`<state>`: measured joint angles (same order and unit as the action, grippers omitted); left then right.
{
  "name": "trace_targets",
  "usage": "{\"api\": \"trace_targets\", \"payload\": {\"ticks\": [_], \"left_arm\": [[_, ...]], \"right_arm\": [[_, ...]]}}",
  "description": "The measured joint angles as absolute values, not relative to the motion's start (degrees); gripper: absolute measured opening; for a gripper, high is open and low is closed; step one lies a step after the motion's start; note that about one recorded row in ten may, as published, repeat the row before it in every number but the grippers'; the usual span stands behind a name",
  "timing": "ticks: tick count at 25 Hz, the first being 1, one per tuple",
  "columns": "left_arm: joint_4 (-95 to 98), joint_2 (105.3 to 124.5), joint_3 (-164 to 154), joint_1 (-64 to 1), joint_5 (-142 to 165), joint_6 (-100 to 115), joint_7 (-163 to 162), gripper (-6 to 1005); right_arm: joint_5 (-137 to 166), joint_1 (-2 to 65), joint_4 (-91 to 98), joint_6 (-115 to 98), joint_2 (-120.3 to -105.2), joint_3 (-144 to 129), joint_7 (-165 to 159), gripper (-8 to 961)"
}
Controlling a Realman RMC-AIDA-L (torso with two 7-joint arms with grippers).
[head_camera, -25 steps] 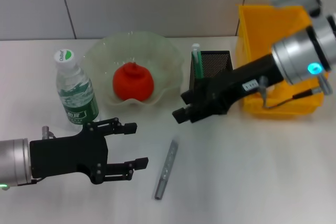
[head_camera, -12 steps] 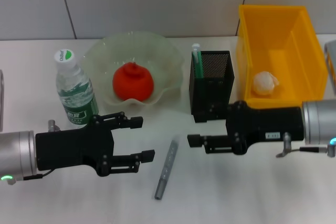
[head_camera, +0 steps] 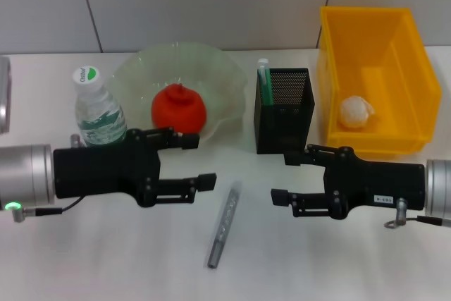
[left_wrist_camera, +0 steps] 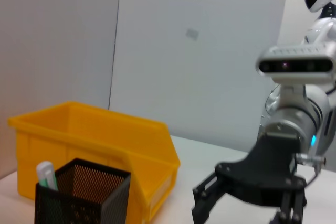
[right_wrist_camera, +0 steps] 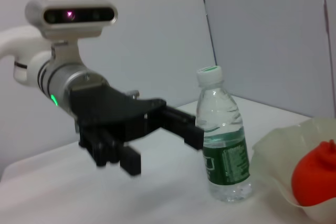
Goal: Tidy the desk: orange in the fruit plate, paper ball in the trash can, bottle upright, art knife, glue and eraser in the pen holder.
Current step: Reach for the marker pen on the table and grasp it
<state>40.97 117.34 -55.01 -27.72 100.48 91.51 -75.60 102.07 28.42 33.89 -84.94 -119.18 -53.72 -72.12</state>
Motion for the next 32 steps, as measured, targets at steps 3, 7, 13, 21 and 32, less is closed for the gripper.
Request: {"api": "trace_targets", "payload": {"ticks": [3,7,13,21,32], "left_arm": [[44.30,117.88,-55.13,-28.34,101.11,91.52,-80.25,786],[47.47,118.12,-55.85,-30.61,101.64,92.24,-88.71,786],[55.62,118.12,-59.90,-33.44,105.38,92.45,-103.52,786],[69.63,118.33,-63.37,-39.13,119.91,94.26,-130.93,786],[67.99,118.81,-71.68,-46.61,129.18,93.57,-148.82,785]], "right_arm": [[102.16,27.27,33.82,-84.79,-119.11,-53.83,-68.26,803],[102.07,25.43,35.43,-85.20,-119.03,-53.65,-64.71,810],[103.74,24.66,36.47,-85.39,-118.27,-53.74,-64.01,820],[104.47,22.34,38.52,-85.52,-117.36,-53.60,-63.58,817],[104.67,20.88,39.18,-86.11,-116.41,-53.61,-63.50,816]]}}
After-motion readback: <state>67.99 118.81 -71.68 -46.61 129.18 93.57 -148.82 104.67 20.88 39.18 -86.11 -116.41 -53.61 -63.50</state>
